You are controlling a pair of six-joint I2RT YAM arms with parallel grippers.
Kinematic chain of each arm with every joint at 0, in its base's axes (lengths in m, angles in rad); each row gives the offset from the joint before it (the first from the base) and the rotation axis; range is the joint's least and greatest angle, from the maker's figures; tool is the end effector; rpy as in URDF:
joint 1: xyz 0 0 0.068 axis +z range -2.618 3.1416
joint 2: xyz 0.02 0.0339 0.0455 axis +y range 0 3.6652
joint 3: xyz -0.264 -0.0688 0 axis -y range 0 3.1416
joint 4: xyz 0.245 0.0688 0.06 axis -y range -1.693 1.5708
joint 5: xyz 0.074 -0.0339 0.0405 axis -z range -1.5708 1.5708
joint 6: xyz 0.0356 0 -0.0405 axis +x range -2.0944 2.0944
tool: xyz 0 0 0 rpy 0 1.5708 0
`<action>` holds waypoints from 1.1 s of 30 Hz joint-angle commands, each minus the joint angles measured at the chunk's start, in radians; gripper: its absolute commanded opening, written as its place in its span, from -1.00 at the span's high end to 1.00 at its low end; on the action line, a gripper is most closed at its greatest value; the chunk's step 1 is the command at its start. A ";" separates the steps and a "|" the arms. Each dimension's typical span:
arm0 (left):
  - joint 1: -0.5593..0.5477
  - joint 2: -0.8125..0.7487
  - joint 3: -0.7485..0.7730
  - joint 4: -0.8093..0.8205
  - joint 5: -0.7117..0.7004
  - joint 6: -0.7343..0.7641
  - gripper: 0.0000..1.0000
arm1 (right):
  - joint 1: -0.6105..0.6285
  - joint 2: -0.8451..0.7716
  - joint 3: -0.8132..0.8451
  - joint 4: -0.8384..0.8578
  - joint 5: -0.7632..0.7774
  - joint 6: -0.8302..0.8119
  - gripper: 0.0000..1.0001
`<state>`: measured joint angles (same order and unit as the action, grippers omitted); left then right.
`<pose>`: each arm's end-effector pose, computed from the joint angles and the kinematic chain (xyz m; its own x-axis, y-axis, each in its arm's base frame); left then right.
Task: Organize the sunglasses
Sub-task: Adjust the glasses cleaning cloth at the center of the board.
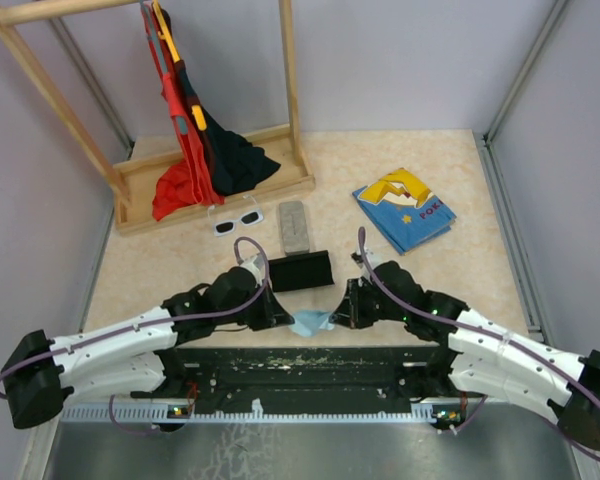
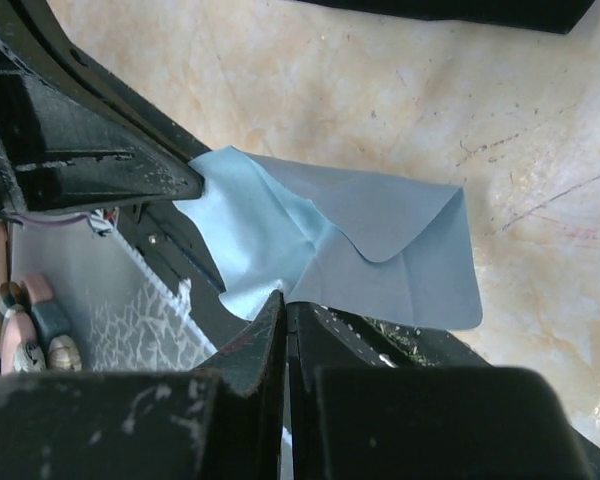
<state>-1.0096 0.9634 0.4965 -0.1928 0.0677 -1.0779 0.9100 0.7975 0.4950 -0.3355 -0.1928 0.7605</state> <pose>0.1053 -0.1720 0.2065 -0.9235 -0.1824 -0.3374 0.1258 0.6869 -0.7157 0.1019 0.1422 0.2218 -0.8641 -0.0092 -0.5033 -0.3779 0.6725 0.6364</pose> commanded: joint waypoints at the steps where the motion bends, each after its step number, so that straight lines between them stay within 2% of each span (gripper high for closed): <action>1: 0.009 0.017 0.054 -0.017 -0.054 -0.029 0.99 | 0.009 -0.060 0.078 0.050 0.031 -0.026 1.00; 6: 0.030 0.061 0.070 0.004 -0.061 -0.014 0.99 | 0.009 -0.066 0.082 0.123 -0.008 -0.026 1.00; 17: 0.046 0.047 0.036 0.013 -0.054 -0.024 0.99 | 0.009 -0.175 0.065 0.048 0.061 -0.004 1.00; 21: 0.048 0.055 0.041 0.029 -0.033 -0.012 0.99 | 0.009 -0.195 0.041 0.075 0.070 0.007 1.00; 29: 0.050 0.065 0.025 0.082 -0.042 0.010 0.99 | 0.006 -0.099 0.020 0.072 0.180 0.039 1.00; 33: 0.063 0.069 0.042 0.103 -0.076 0.031 0.99 | -0.054 -0.033 0.003 0.129 0.182 0.052 1.00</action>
<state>-0.9627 1.0267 0.5323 -0.1371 0.0292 -1.0801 0.9012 0.7189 0.5117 -0.2825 -0.0490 0.7906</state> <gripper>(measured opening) 0.009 0.006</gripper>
